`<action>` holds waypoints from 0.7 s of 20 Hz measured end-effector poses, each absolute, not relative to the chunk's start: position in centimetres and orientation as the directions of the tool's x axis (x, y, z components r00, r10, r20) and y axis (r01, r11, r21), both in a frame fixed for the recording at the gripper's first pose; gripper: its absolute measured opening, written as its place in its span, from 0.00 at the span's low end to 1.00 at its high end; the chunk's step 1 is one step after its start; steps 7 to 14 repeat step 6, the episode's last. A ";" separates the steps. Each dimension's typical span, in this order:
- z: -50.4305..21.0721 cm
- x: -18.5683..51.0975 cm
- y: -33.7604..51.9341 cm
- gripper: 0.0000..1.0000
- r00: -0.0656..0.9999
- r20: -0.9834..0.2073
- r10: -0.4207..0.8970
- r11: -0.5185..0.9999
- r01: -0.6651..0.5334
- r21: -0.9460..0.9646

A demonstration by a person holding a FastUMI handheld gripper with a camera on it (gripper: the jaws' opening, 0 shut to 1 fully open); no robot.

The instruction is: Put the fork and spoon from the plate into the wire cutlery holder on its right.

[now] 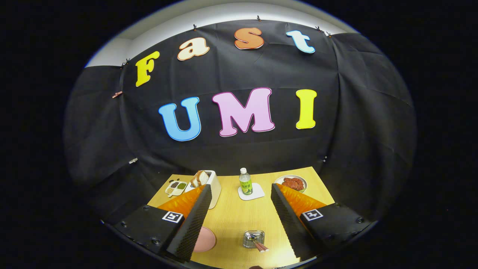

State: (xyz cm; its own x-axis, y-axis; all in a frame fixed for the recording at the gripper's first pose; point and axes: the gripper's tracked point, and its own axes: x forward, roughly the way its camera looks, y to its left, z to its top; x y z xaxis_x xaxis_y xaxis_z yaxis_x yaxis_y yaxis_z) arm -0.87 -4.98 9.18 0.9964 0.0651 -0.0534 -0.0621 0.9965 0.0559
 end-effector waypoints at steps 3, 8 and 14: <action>8.8 -0.9 -4.9 0.99 0.989 -0.065 0.129 0.990 -0.125 0.062; 9.5 -1.4 -5.6 0.99 0.983 -0.049 0.175 0.983 -0.172 0.062; 9.5 -1.4 -5.6 0.99 0.983 -0.049 0.175 0.983 -0.172 0.062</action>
